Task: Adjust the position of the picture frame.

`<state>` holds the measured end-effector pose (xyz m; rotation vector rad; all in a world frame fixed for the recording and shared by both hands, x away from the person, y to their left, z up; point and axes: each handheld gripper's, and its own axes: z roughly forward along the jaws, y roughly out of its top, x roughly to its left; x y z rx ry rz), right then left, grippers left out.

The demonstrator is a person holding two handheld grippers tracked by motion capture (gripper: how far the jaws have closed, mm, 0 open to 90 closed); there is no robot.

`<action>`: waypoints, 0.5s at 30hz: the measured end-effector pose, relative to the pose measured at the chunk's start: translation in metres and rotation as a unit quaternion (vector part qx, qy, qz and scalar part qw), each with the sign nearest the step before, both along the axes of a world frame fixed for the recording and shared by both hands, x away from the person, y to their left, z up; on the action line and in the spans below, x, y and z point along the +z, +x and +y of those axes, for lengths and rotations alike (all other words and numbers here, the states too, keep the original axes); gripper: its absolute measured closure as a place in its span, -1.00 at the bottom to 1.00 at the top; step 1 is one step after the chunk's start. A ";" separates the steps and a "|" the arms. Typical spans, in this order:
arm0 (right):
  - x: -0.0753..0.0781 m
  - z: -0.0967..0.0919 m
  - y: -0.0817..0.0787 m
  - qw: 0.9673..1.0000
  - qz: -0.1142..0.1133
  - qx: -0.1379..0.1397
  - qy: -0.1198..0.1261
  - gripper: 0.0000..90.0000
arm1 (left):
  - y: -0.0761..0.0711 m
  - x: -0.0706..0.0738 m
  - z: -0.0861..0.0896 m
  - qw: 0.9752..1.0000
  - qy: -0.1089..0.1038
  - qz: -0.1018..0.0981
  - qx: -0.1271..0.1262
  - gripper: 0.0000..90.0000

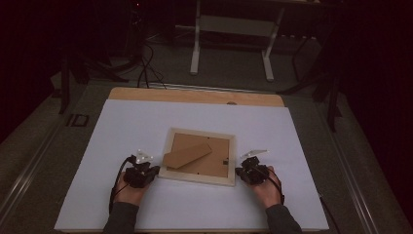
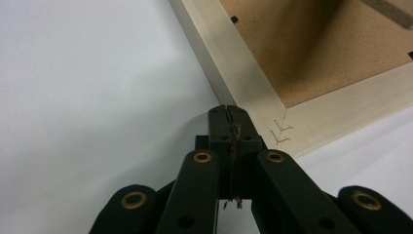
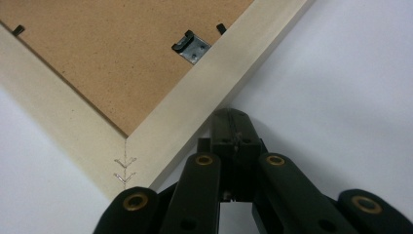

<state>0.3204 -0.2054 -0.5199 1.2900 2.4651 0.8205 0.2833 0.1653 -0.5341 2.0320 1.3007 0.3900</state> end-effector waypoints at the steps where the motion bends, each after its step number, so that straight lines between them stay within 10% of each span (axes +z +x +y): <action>1: 0.000 0.001 0.002 1.000 0.000 -0.001 0.001 1.00 | -0.001 0.000 0.000 1.000 0.000 -0.001 -0.001 1.00; 15: -0.001 0.000 0.011 1.000 0.003 -0.005 0.015 1.00 | -0.001 0.001 0.002 1.000 -0.007 0.000 0.000 1.00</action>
